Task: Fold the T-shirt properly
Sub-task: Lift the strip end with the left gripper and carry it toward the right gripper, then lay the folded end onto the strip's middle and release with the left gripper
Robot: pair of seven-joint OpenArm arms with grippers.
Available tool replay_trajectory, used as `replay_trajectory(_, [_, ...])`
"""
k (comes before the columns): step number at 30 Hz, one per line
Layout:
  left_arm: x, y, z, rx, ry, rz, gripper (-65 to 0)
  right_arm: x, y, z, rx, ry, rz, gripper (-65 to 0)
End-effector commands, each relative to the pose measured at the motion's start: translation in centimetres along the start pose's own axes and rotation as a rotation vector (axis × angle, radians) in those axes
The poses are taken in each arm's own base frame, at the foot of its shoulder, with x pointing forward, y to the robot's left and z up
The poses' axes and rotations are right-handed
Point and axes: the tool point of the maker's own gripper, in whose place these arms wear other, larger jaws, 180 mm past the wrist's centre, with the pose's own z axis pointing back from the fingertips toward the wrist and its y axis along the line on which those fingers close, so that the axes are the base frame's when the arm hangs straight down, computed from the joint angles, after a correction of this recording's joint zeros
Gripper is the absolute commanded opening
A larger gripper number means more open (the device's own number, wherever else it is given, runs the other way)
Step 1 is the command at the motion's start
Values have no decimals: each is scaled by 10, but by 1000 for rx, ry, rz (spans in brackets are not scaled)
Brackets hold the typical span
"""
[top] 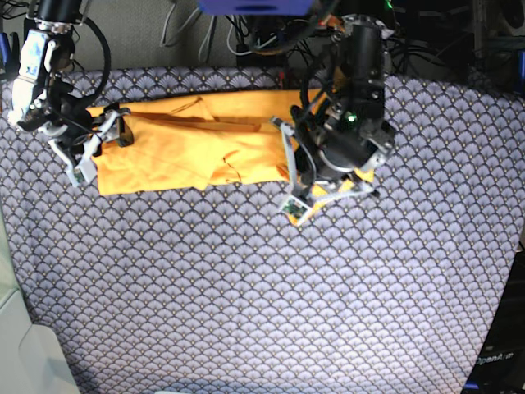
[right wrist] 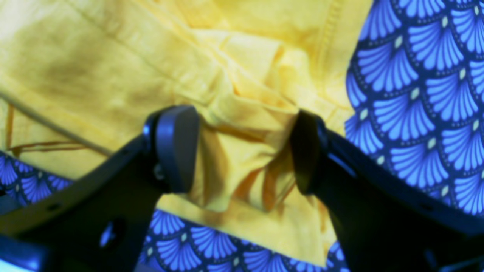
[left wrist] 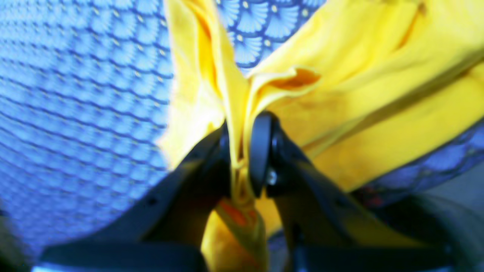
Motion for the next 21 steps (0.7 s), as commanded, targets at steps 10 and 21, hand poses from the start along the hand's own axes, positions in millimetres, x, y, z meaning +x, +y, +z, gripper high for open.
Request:
replay_trajectory(10, [37, -47, 9, -274, -210, 473, -650, 12, -4, 5, -7, -36, 16, -259])
replay_trajectory(21, [20, -61, -16, -342, -87, 703, -650, 11, -3, 5, -7, -33, 15, -259])
